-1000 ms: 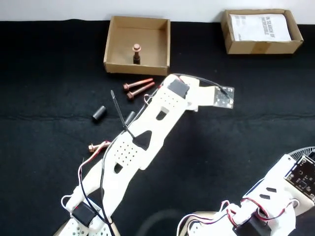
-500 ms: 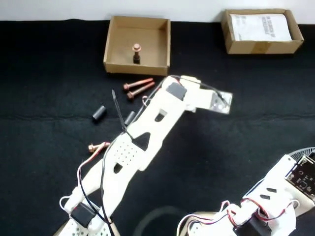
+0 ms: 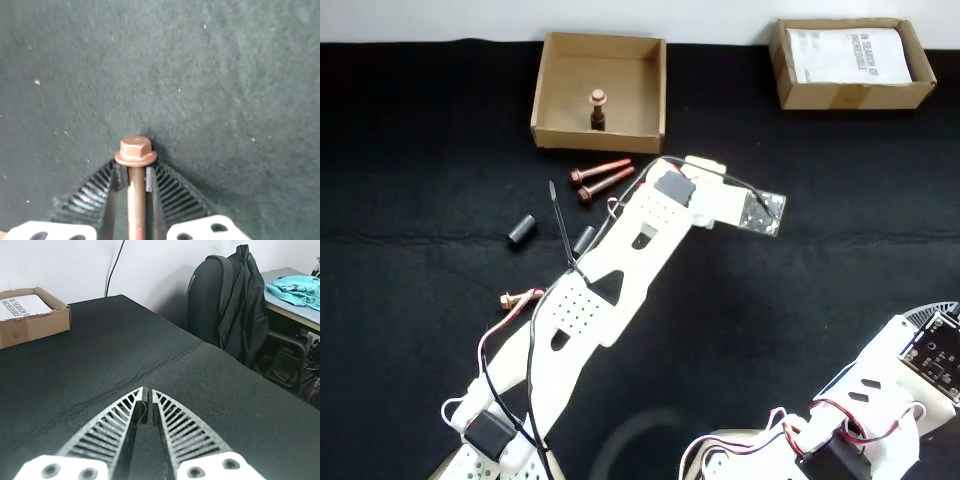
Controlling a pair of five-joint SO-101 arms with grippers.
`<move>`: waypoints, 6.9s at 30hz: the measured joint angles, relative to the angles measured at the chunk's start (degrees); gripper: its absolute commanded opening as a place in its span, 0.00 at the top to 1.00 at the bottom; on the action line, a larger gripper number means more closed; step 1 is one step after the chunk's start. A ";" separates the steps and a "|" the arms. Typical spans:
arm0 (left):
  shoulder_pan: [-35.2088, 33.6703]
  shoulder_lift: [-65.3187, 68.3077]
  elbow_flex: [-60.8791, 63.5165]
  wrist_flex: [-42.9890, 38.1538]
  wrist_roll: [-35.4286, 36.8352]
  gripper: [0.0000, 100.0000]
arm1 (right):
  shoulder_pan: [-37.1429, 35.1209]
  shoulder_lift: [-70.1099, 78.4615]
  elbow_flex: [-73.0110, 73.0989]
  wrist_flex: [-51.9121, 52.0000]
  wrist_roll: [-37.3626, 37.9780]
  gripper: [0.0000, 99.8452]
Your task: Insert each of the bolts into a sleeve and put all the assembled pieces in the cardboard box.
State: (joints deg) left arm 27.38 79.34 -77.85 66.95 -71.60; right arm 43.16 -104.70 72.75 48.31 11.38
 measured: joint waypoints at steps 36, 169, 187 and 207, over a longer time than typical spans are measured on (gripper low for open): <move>4.66 -30.24 0.88 33.67 17.67 0.99 | 41.41 0.00 16.00 13.45 -3.08 0.88; 4.66 -30.24 9.23 33.67 23.91 0.99 | 24.35 94.07 -14.77 -20.04 -26.37 0.99; 4.66 -30.24 9.23 33.67 24.00 0.99 | 17.85 82.55 -29.80 -0.79 -29.89 0.99; 1.76 -39.82 9.23 33.67 44.04 0.99 | -14.07 62.51 -32.26 -17.76 -31.47 0.99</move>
State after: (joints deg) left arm 29.14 39.52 -68.62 100.62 -27.56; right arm 29.10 -42.20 40.48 30.55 -20.09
